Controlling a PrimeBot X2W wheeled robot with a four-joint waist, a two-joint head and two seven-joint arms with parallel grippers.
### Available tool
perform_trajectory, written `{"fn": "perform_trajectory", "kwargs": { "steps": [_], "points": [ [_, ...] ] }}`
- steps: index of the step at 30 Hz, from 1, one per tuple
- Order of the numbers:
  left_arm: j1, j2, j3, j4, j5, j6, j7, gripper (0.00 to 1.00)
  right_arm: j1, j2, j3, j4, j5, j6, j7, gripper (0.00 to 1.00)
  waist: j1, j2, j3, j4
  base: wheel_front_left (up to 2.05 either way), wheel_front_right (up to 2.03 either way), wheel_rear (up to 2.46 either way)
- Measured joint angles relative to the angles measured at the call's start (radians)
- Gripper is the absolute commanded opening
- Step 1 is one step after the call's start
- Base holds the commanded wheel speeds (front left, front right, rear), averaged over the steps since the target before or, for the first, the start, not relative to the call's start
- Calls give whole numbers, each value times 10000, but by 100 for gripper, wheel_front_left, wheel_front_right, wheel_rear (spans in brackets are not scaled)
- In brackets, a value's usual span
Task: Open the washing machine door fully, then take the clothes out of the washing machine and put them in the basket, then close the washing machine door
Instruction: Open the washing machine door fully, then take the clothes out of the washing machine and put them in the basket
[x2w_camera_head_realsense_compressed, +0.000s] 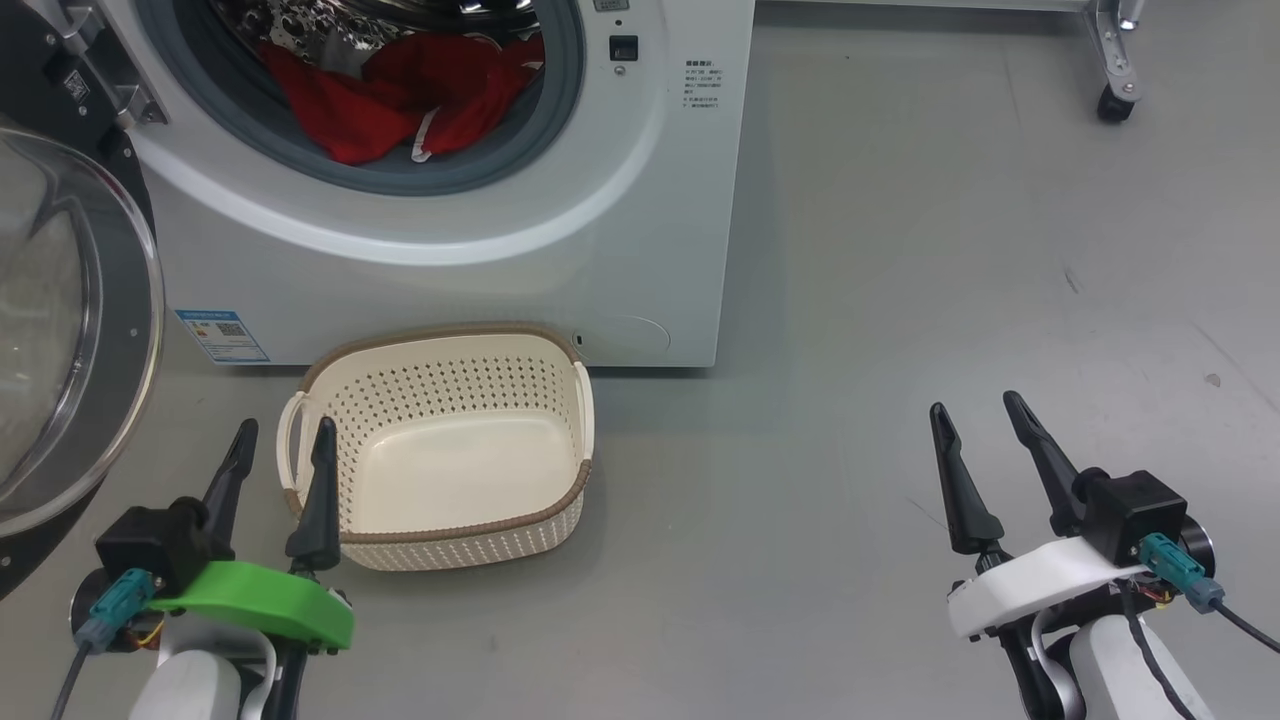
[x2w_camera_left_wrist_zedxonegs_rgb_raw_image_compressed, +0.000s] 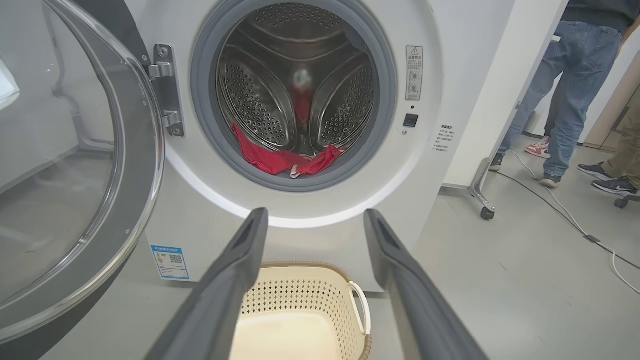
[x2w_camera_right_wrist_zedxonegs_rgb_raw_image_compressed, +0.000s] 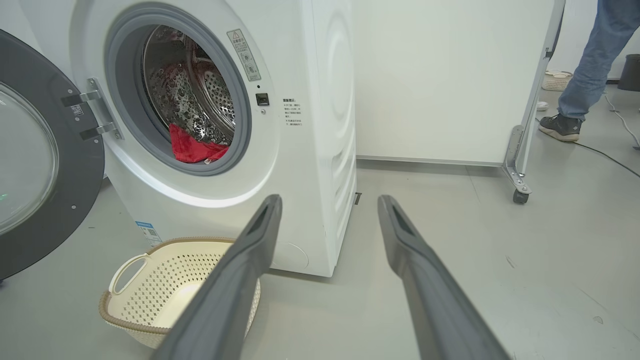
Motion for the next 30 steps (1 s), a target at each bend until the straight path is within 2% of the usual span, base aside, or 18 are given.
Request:
{"fn": "perform_trajectory", "kwargs": {
  "steps": [8,13,30],
  "points": [
    [205,-17,10,-232,109,15,-12,100,53,27,0,-111,-21,0,0,100,0,0,68,-24,0,0,0],
    [308,-27,188,-556,359,184,-13,100,63,61,-15,-199,-31,0,-2,100,0,0,95,-20,0,0,0],
    [664,-222,362,-855,349,163,-15,100,196,104,-46,-236,-121,10,-2,100,0,0,104,29,0,0,0]
  ]
}}
